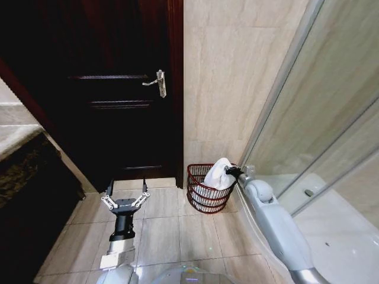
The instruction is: Discard the used towel into the hamper.
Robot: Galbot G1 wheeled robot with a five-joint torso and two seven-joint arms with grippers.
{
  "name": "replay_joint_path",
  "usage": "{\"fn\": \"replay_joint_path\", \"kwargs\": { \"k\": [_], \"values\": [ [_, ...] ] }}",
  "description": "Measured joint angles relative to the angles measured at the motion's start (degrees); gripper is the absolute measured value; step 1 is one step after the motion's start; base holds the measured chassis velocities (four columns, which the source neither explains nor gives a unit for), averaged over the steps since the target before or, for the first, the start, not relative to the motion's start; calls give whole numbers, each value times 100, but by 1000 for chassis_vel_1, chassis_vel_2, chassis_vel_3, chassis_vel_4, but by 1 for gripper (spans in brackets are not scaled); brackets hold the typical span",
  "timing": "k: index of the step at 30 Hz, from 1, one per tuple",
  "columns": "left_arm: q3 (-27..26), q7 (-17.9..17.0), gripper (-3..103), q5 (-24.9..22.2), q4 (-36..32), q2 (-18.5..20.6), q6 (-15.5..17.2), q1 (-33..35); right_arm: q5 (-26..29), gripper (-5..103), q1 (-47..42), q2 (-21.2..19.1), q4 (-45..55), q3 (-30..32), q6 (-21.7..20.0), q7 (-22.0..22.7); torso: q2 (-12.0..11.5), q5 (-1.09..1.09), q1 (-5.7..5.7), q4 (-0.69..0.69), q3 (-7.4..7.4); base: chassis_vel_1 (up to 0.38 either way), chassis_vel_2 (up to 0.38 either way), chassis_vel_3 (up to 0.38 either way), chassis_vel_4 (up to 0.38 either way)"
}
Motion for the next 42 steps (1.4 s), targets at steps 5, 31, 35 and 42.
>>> {"fn": "replay_joint_path", "kwargs": {
  "k": [5,31,35,42],
  "values": [
    [-45,14,100,-62,-17,0,-7,-9,282,9,417,20,-389,-341,-235,213,-126,1,-50,0,-75,0,0,0,0],
    [-124,90,100,-188,-44,0,-164,84,309,9,942,350,-1531,-575,-275,317,-742,1,-286,0,-458,0,0,0,0],
    [-122,93,100,-178,-37,0,-191,106,206,9,897,401,-1575,-564,-213,293,-841,0,-322,-1,-523,0,0,0,0],
    [-126,97,100,-166,-50,0,-236,183,27,9,912,514,-1744,-562,-106,331,-1026,0,-387,0,-641,0,0,0,0]
  ]
}}
